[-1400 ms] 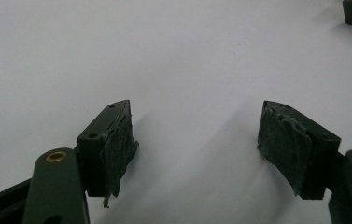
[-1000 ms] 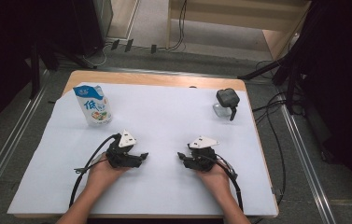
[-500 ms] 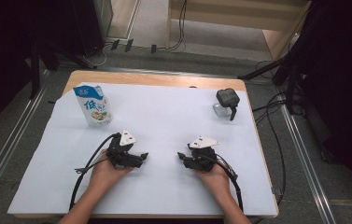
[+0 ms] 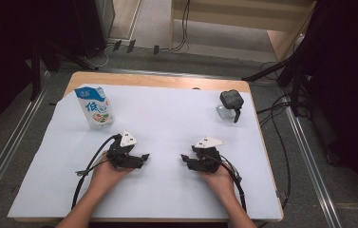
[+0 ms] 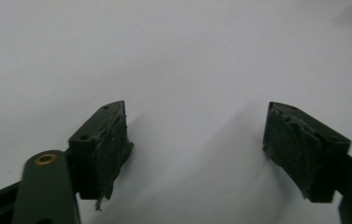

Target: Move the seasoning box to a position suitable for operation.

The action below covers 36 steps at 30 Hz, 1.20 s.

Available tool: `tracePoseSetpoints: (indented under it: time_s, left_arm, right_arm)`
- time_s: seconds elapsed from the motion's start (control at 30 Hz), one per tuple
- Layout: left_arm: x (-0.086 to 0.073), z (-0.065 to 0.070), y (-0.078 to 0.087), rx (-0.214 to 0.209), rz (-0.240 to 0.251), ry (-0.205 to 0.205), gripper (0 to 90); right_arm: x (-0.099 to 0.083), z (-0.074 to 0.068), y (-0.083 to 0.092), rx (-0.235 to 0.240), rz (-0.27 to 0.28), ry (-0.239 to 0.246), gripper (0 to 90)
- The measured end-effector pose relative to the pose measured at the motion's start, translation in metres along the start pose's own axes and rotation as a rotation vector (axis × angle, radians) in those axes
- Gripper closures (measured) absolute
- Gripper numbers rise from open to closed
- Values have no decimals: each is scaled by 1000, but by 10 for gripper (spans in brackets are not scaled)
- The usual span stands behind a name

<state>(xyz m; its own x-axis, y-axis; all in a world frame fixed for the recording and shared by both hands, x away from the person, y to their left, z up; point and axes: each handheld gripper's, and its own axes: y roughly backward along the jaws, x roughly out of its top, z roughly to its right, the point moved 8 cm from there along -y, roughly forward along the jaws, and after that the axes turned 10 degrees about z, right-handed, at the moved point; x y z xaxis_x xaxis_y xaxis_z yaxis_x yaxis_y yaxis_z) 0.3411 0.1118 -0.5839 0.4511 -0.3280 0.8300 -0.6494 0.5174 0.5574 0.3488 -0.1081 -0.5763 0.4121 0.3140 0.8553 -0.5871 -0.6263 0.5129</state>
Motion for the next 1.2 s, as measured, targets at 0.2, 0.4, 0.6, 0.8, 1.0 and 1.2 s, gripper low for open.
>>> tracePoseSetpoints:
  time_s: [0.2, 0.4, 0.6, 0.8, 1.0, 1.2]
  left_arm:
    - [2, -1, 11, -41, -28, 34, 306]
    - [10, 2, 27, -105, 4, 64, 314]
    - [16, 2, 39, -149, 28, 90, 316]
    - [19, -2, 45, -155, 43, 111, 316]
    - [18, -6, 53, -178, 35, 121, 310]
    - [15, -11, 60, -153, 40, 122, 313]
  right_arm:
    - [14, 10, 14, -39, 84, 37, 510]
    - [22, 23, 20, 15, 29, -57, 491]
    - [41, 35, 25, 8, 63, -74, 445]
    - [59, 45, 23, 2, 90, -75, 441]
    - [70, 67, 18, -14, 101, -95, 440]
    - [76, 97, 13, -55, 108, -112, 433]
